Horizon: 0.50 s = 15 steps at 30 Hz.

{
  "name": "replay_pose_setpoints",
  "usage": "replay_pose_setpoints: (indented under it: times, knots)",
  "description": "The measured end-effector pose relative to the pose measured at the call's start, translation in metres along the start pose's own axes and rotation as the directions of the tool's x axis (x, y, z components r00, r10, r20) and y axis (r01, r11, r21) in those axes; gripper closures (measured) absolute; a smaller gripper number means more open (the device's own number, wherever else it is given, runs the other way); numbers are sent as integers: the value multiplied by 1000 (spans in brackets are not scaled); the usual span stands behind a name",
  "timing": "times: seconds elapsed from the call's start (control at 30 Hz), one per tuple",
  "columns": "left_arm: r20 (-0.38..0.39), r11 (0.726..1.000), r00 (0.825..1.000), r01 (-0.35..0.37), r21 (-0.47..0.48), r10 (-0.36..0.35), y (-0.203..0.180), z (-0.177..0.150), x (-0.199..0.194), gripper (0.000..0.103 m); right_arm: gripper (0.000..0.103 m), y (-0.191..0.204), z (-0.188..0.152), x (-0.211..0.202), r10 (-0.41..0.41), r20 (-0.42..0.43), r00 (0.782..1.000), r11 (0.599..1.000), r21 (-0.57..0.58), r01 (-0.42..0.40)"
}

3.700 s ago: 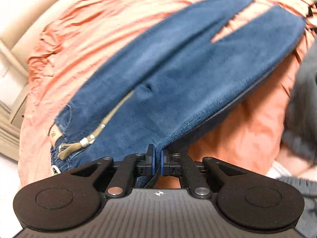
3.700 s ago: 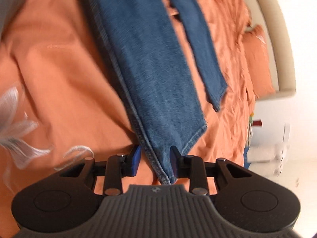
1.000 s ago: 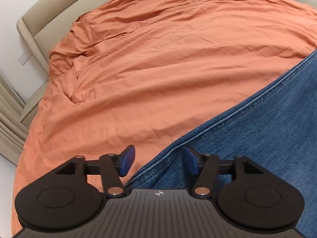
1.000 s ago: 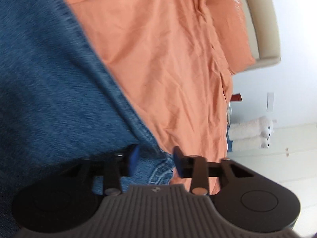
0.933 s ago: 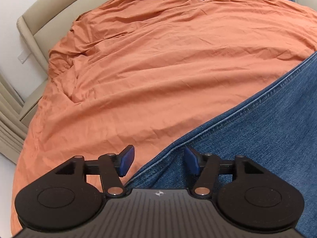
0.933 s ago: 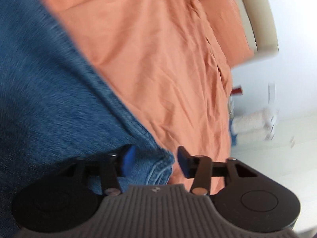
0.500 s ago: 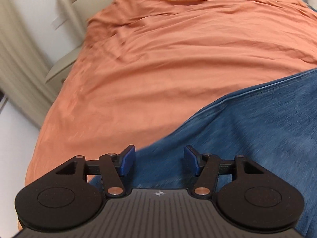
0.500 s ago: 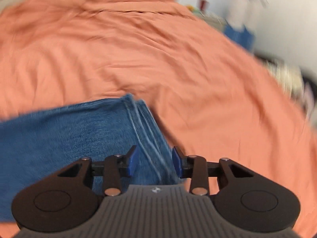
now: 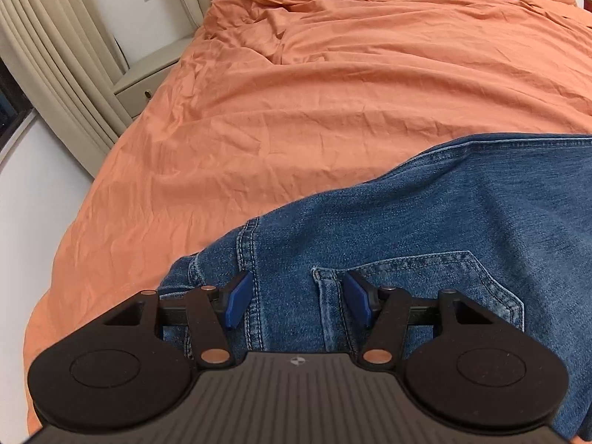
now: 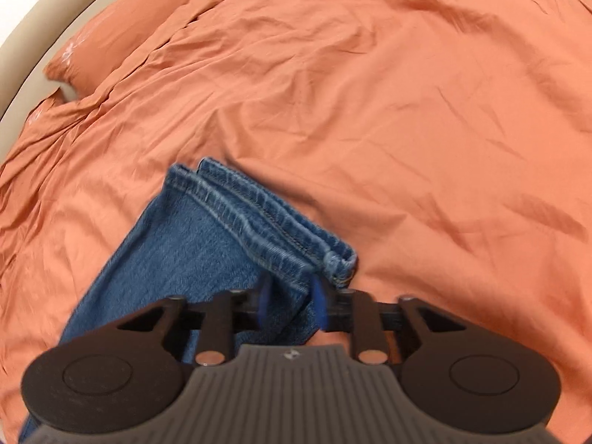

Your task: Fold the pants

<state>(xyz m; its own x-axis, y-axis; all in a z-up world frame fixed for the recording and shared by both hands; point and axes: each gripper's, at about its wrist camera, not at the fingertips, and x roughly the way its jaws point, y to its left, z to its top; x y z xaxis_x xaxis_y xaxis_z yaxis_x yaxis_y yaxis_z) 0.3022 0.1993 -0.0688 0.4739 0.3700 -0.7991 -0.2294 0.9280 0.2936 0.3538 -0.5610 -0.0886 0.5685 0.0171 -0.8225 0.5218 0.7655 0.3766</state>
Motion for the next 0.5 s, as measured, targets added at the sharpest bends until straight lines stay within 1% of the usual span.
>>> replay_pose_setpoints:
  times: [0.07, 0.1, 0.17, 0.23, 0.3, 0.33, 0.37, 0.47, 0.5]
  knots:
    - [2, 1000, 1000, -8, 2, 8, -1, 1, 1, 36, 102, 11, 8, -18, 30, 54, 998, 998, -58, -27]
    - [3, 1000, 1000, -10, 3, 10, -2, 1, 2, 36, 103, 17, 10, -27, 22, 74, 997, 995, -99, -15]
    - [4, 1000, 1000, -8, 3, 8, -3, 1, 4, 36, 103, 26, 14, -37, -13, 107, 994, 985, -167, 31]
    - [7, 1000, 1000, 9, -1, -9, -4, 1, 5, 35, 103, 27, 15, -40, -62, 145, 987, 977, -193, 89]
    - [11, 1000, 1000, 3, 1, -3, -7, 0, 5, 36, 103, 18, 14, -33, -97, 140, 985, 975, -183, 122]
    - [11, 1000, 1000, 0, 4, 0, -8, 0, 6, 36, 103, 15, 12, -26, -110, 119, 987, 973, -188, 131]
    - [11, 1000, 1000, -1, 5, 1, -9, 0, 7, 36, 103, 14, 7, -20, -127, 108, 986, 966, -211, 148]
    - [15, 1000, 1000, 6, -2, -6, -6, 2, 5, 35, 102, 17, -2, -8, -162, 113, 980, 948, -259, 187]
    - [20, 1000, 1000, 8, -5, -8, -3, 2, 1, 35, 96, 20, -3, -8, -182, 123, 976, 936, -282, 210]
